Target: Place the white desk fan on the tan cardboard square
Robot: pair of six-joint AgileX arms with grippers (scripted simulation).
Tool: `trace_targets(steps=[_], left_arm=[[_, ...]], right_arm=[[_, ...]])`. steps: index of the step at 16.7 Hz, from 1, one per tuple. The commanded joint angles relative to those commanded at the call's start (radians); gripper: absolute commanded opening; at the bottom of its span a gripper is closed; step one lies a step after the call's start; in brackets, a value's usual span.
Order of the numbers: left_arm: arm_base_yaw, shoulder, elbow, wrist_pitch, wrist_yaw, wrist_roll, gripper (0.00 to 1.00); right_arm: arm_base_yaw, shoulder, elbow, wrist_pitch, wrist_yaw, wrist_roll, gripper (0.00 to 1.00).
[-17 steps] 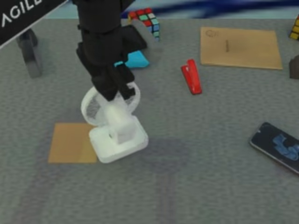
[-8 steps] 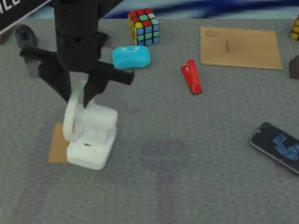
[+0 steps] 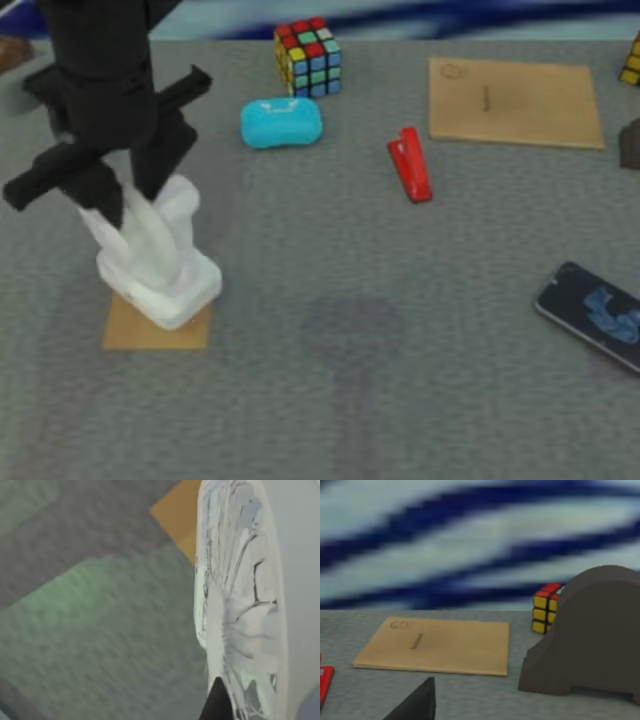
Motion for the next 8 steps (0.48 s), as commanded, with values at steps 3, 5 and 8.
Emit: trace_targets(steps=[3, 5, 8], left_arm=[[0.027, -0.034, -0.051, 0.045, 0.023, -0.299, 0.0], [0.043, -0.051, -0.082, 0.073, 0.041, -0.447, 0.0], [0.06, -0.063, -0.115, 0.103, 0.063, -0.59, 0.0]], right_arm=[[0.0, 0.0, 0.0, 0.0, 0.0, 0.0, 1.0], [0.0, 0.0, 0.0, 0.0, 0.0, 0.0, 1.0], [0.0, 0.0, 0.0, 0.0, 0.0, 0.0, 1.0]])
